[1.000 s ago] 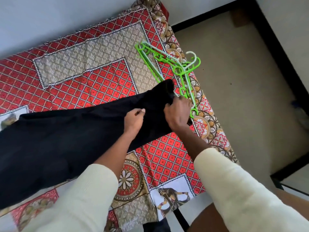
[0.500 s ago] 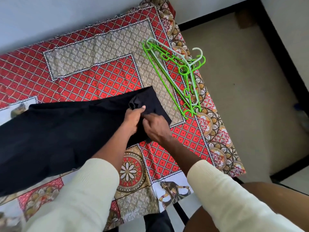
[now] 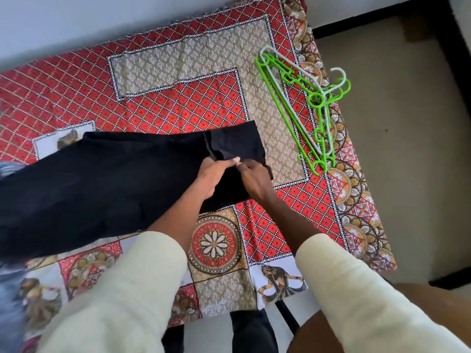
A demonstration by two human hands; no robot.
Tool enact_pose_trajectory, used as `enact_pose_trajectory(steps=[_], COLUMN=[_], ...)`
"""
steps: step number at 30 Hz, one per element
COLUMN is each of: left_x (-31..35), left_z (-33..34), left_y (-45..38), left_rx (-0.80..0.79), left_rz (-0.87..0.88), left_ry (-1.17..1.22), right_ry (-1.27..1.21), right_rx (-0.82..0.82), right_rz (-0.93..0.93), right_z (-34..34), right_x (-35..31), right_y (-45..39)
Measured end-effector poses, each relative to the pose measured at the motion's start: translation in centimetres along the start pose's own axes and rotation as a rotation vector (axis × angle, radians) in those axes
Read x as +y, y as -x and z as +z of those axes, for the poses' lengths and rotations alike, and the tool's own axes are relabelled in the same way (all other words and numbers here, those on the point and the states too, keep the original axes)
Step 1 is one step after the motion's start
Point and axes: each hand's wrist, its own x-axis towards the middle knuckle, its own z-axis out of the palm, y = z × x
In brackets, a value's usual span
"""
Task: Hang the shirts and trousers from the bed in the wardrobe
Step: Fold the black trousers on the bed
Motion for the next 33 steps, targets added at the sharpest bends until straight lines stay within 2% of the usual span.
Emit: enact_pose_trajectory(steps=[3,5,8,10,14,18,22,25,28,30,31,33], left_x=[-1.0,-1.4,-2.6,-3.9,-7.3,-10.6,-13.7,-15.3,-17.7,-18.2,-18.2,-18.1], left_z=[-4.5,-8.6,-15.4,-20.3,-31.8,-41.7,-50.6,-53.3,-53.1,-52.2,-51.7,-50.6], left_y=[-0.3,0.2,0.5,0.6,2.2,3.9,3.2,2.3,1.5,1.8,2.1,2.7], left_rx=[0.112,0.159,0.186,0.211,0.32,0.417,0.498,0.479,0.504,0.493,0.455,0.443], left_rz=[0.111,0.123,0.136,0.136,0.136,0.149,0.05,-0.049,-0.107,-0.166,-0.202,-0.242], left_ry=[0.013,0.064,0.146,0.173,0.219,0.203,0.23,0.204,-0.065,-0.252,-0.343,-0.462], right_ry=[0.103,0.093,0.206,0.256,0.481,0.604,0.677,0.75,0.829,0.731,0.651,0.594], right_rx=[-0.028,0.093,0.293,0.33,0.128,0.009,-0.151,-0.317,-0.593,-0.529,-0.425,-0.186], right_rz=[-0.029,-0.034,-0.15,-0.173,-0.196,-0.299,-0.343,-0.461,-0.497,-0.371,-0.303,-0.326], right_z=[3.8,5.8,8.2,10.5,19.8,30.0,39.4,43.6,45.4,45.5,45.3,44.6], right_x=[-1.0,-2.1,-3.7,-4.6,-7.6,-9.9,-11.5,-11.3,-11.3,-11.9,-12.3,-13.3], right_y=[0.7,1.1,1.2,1.2,3.6,6.0,8.3,10.3,11.6,11.3,10.7,8.9])
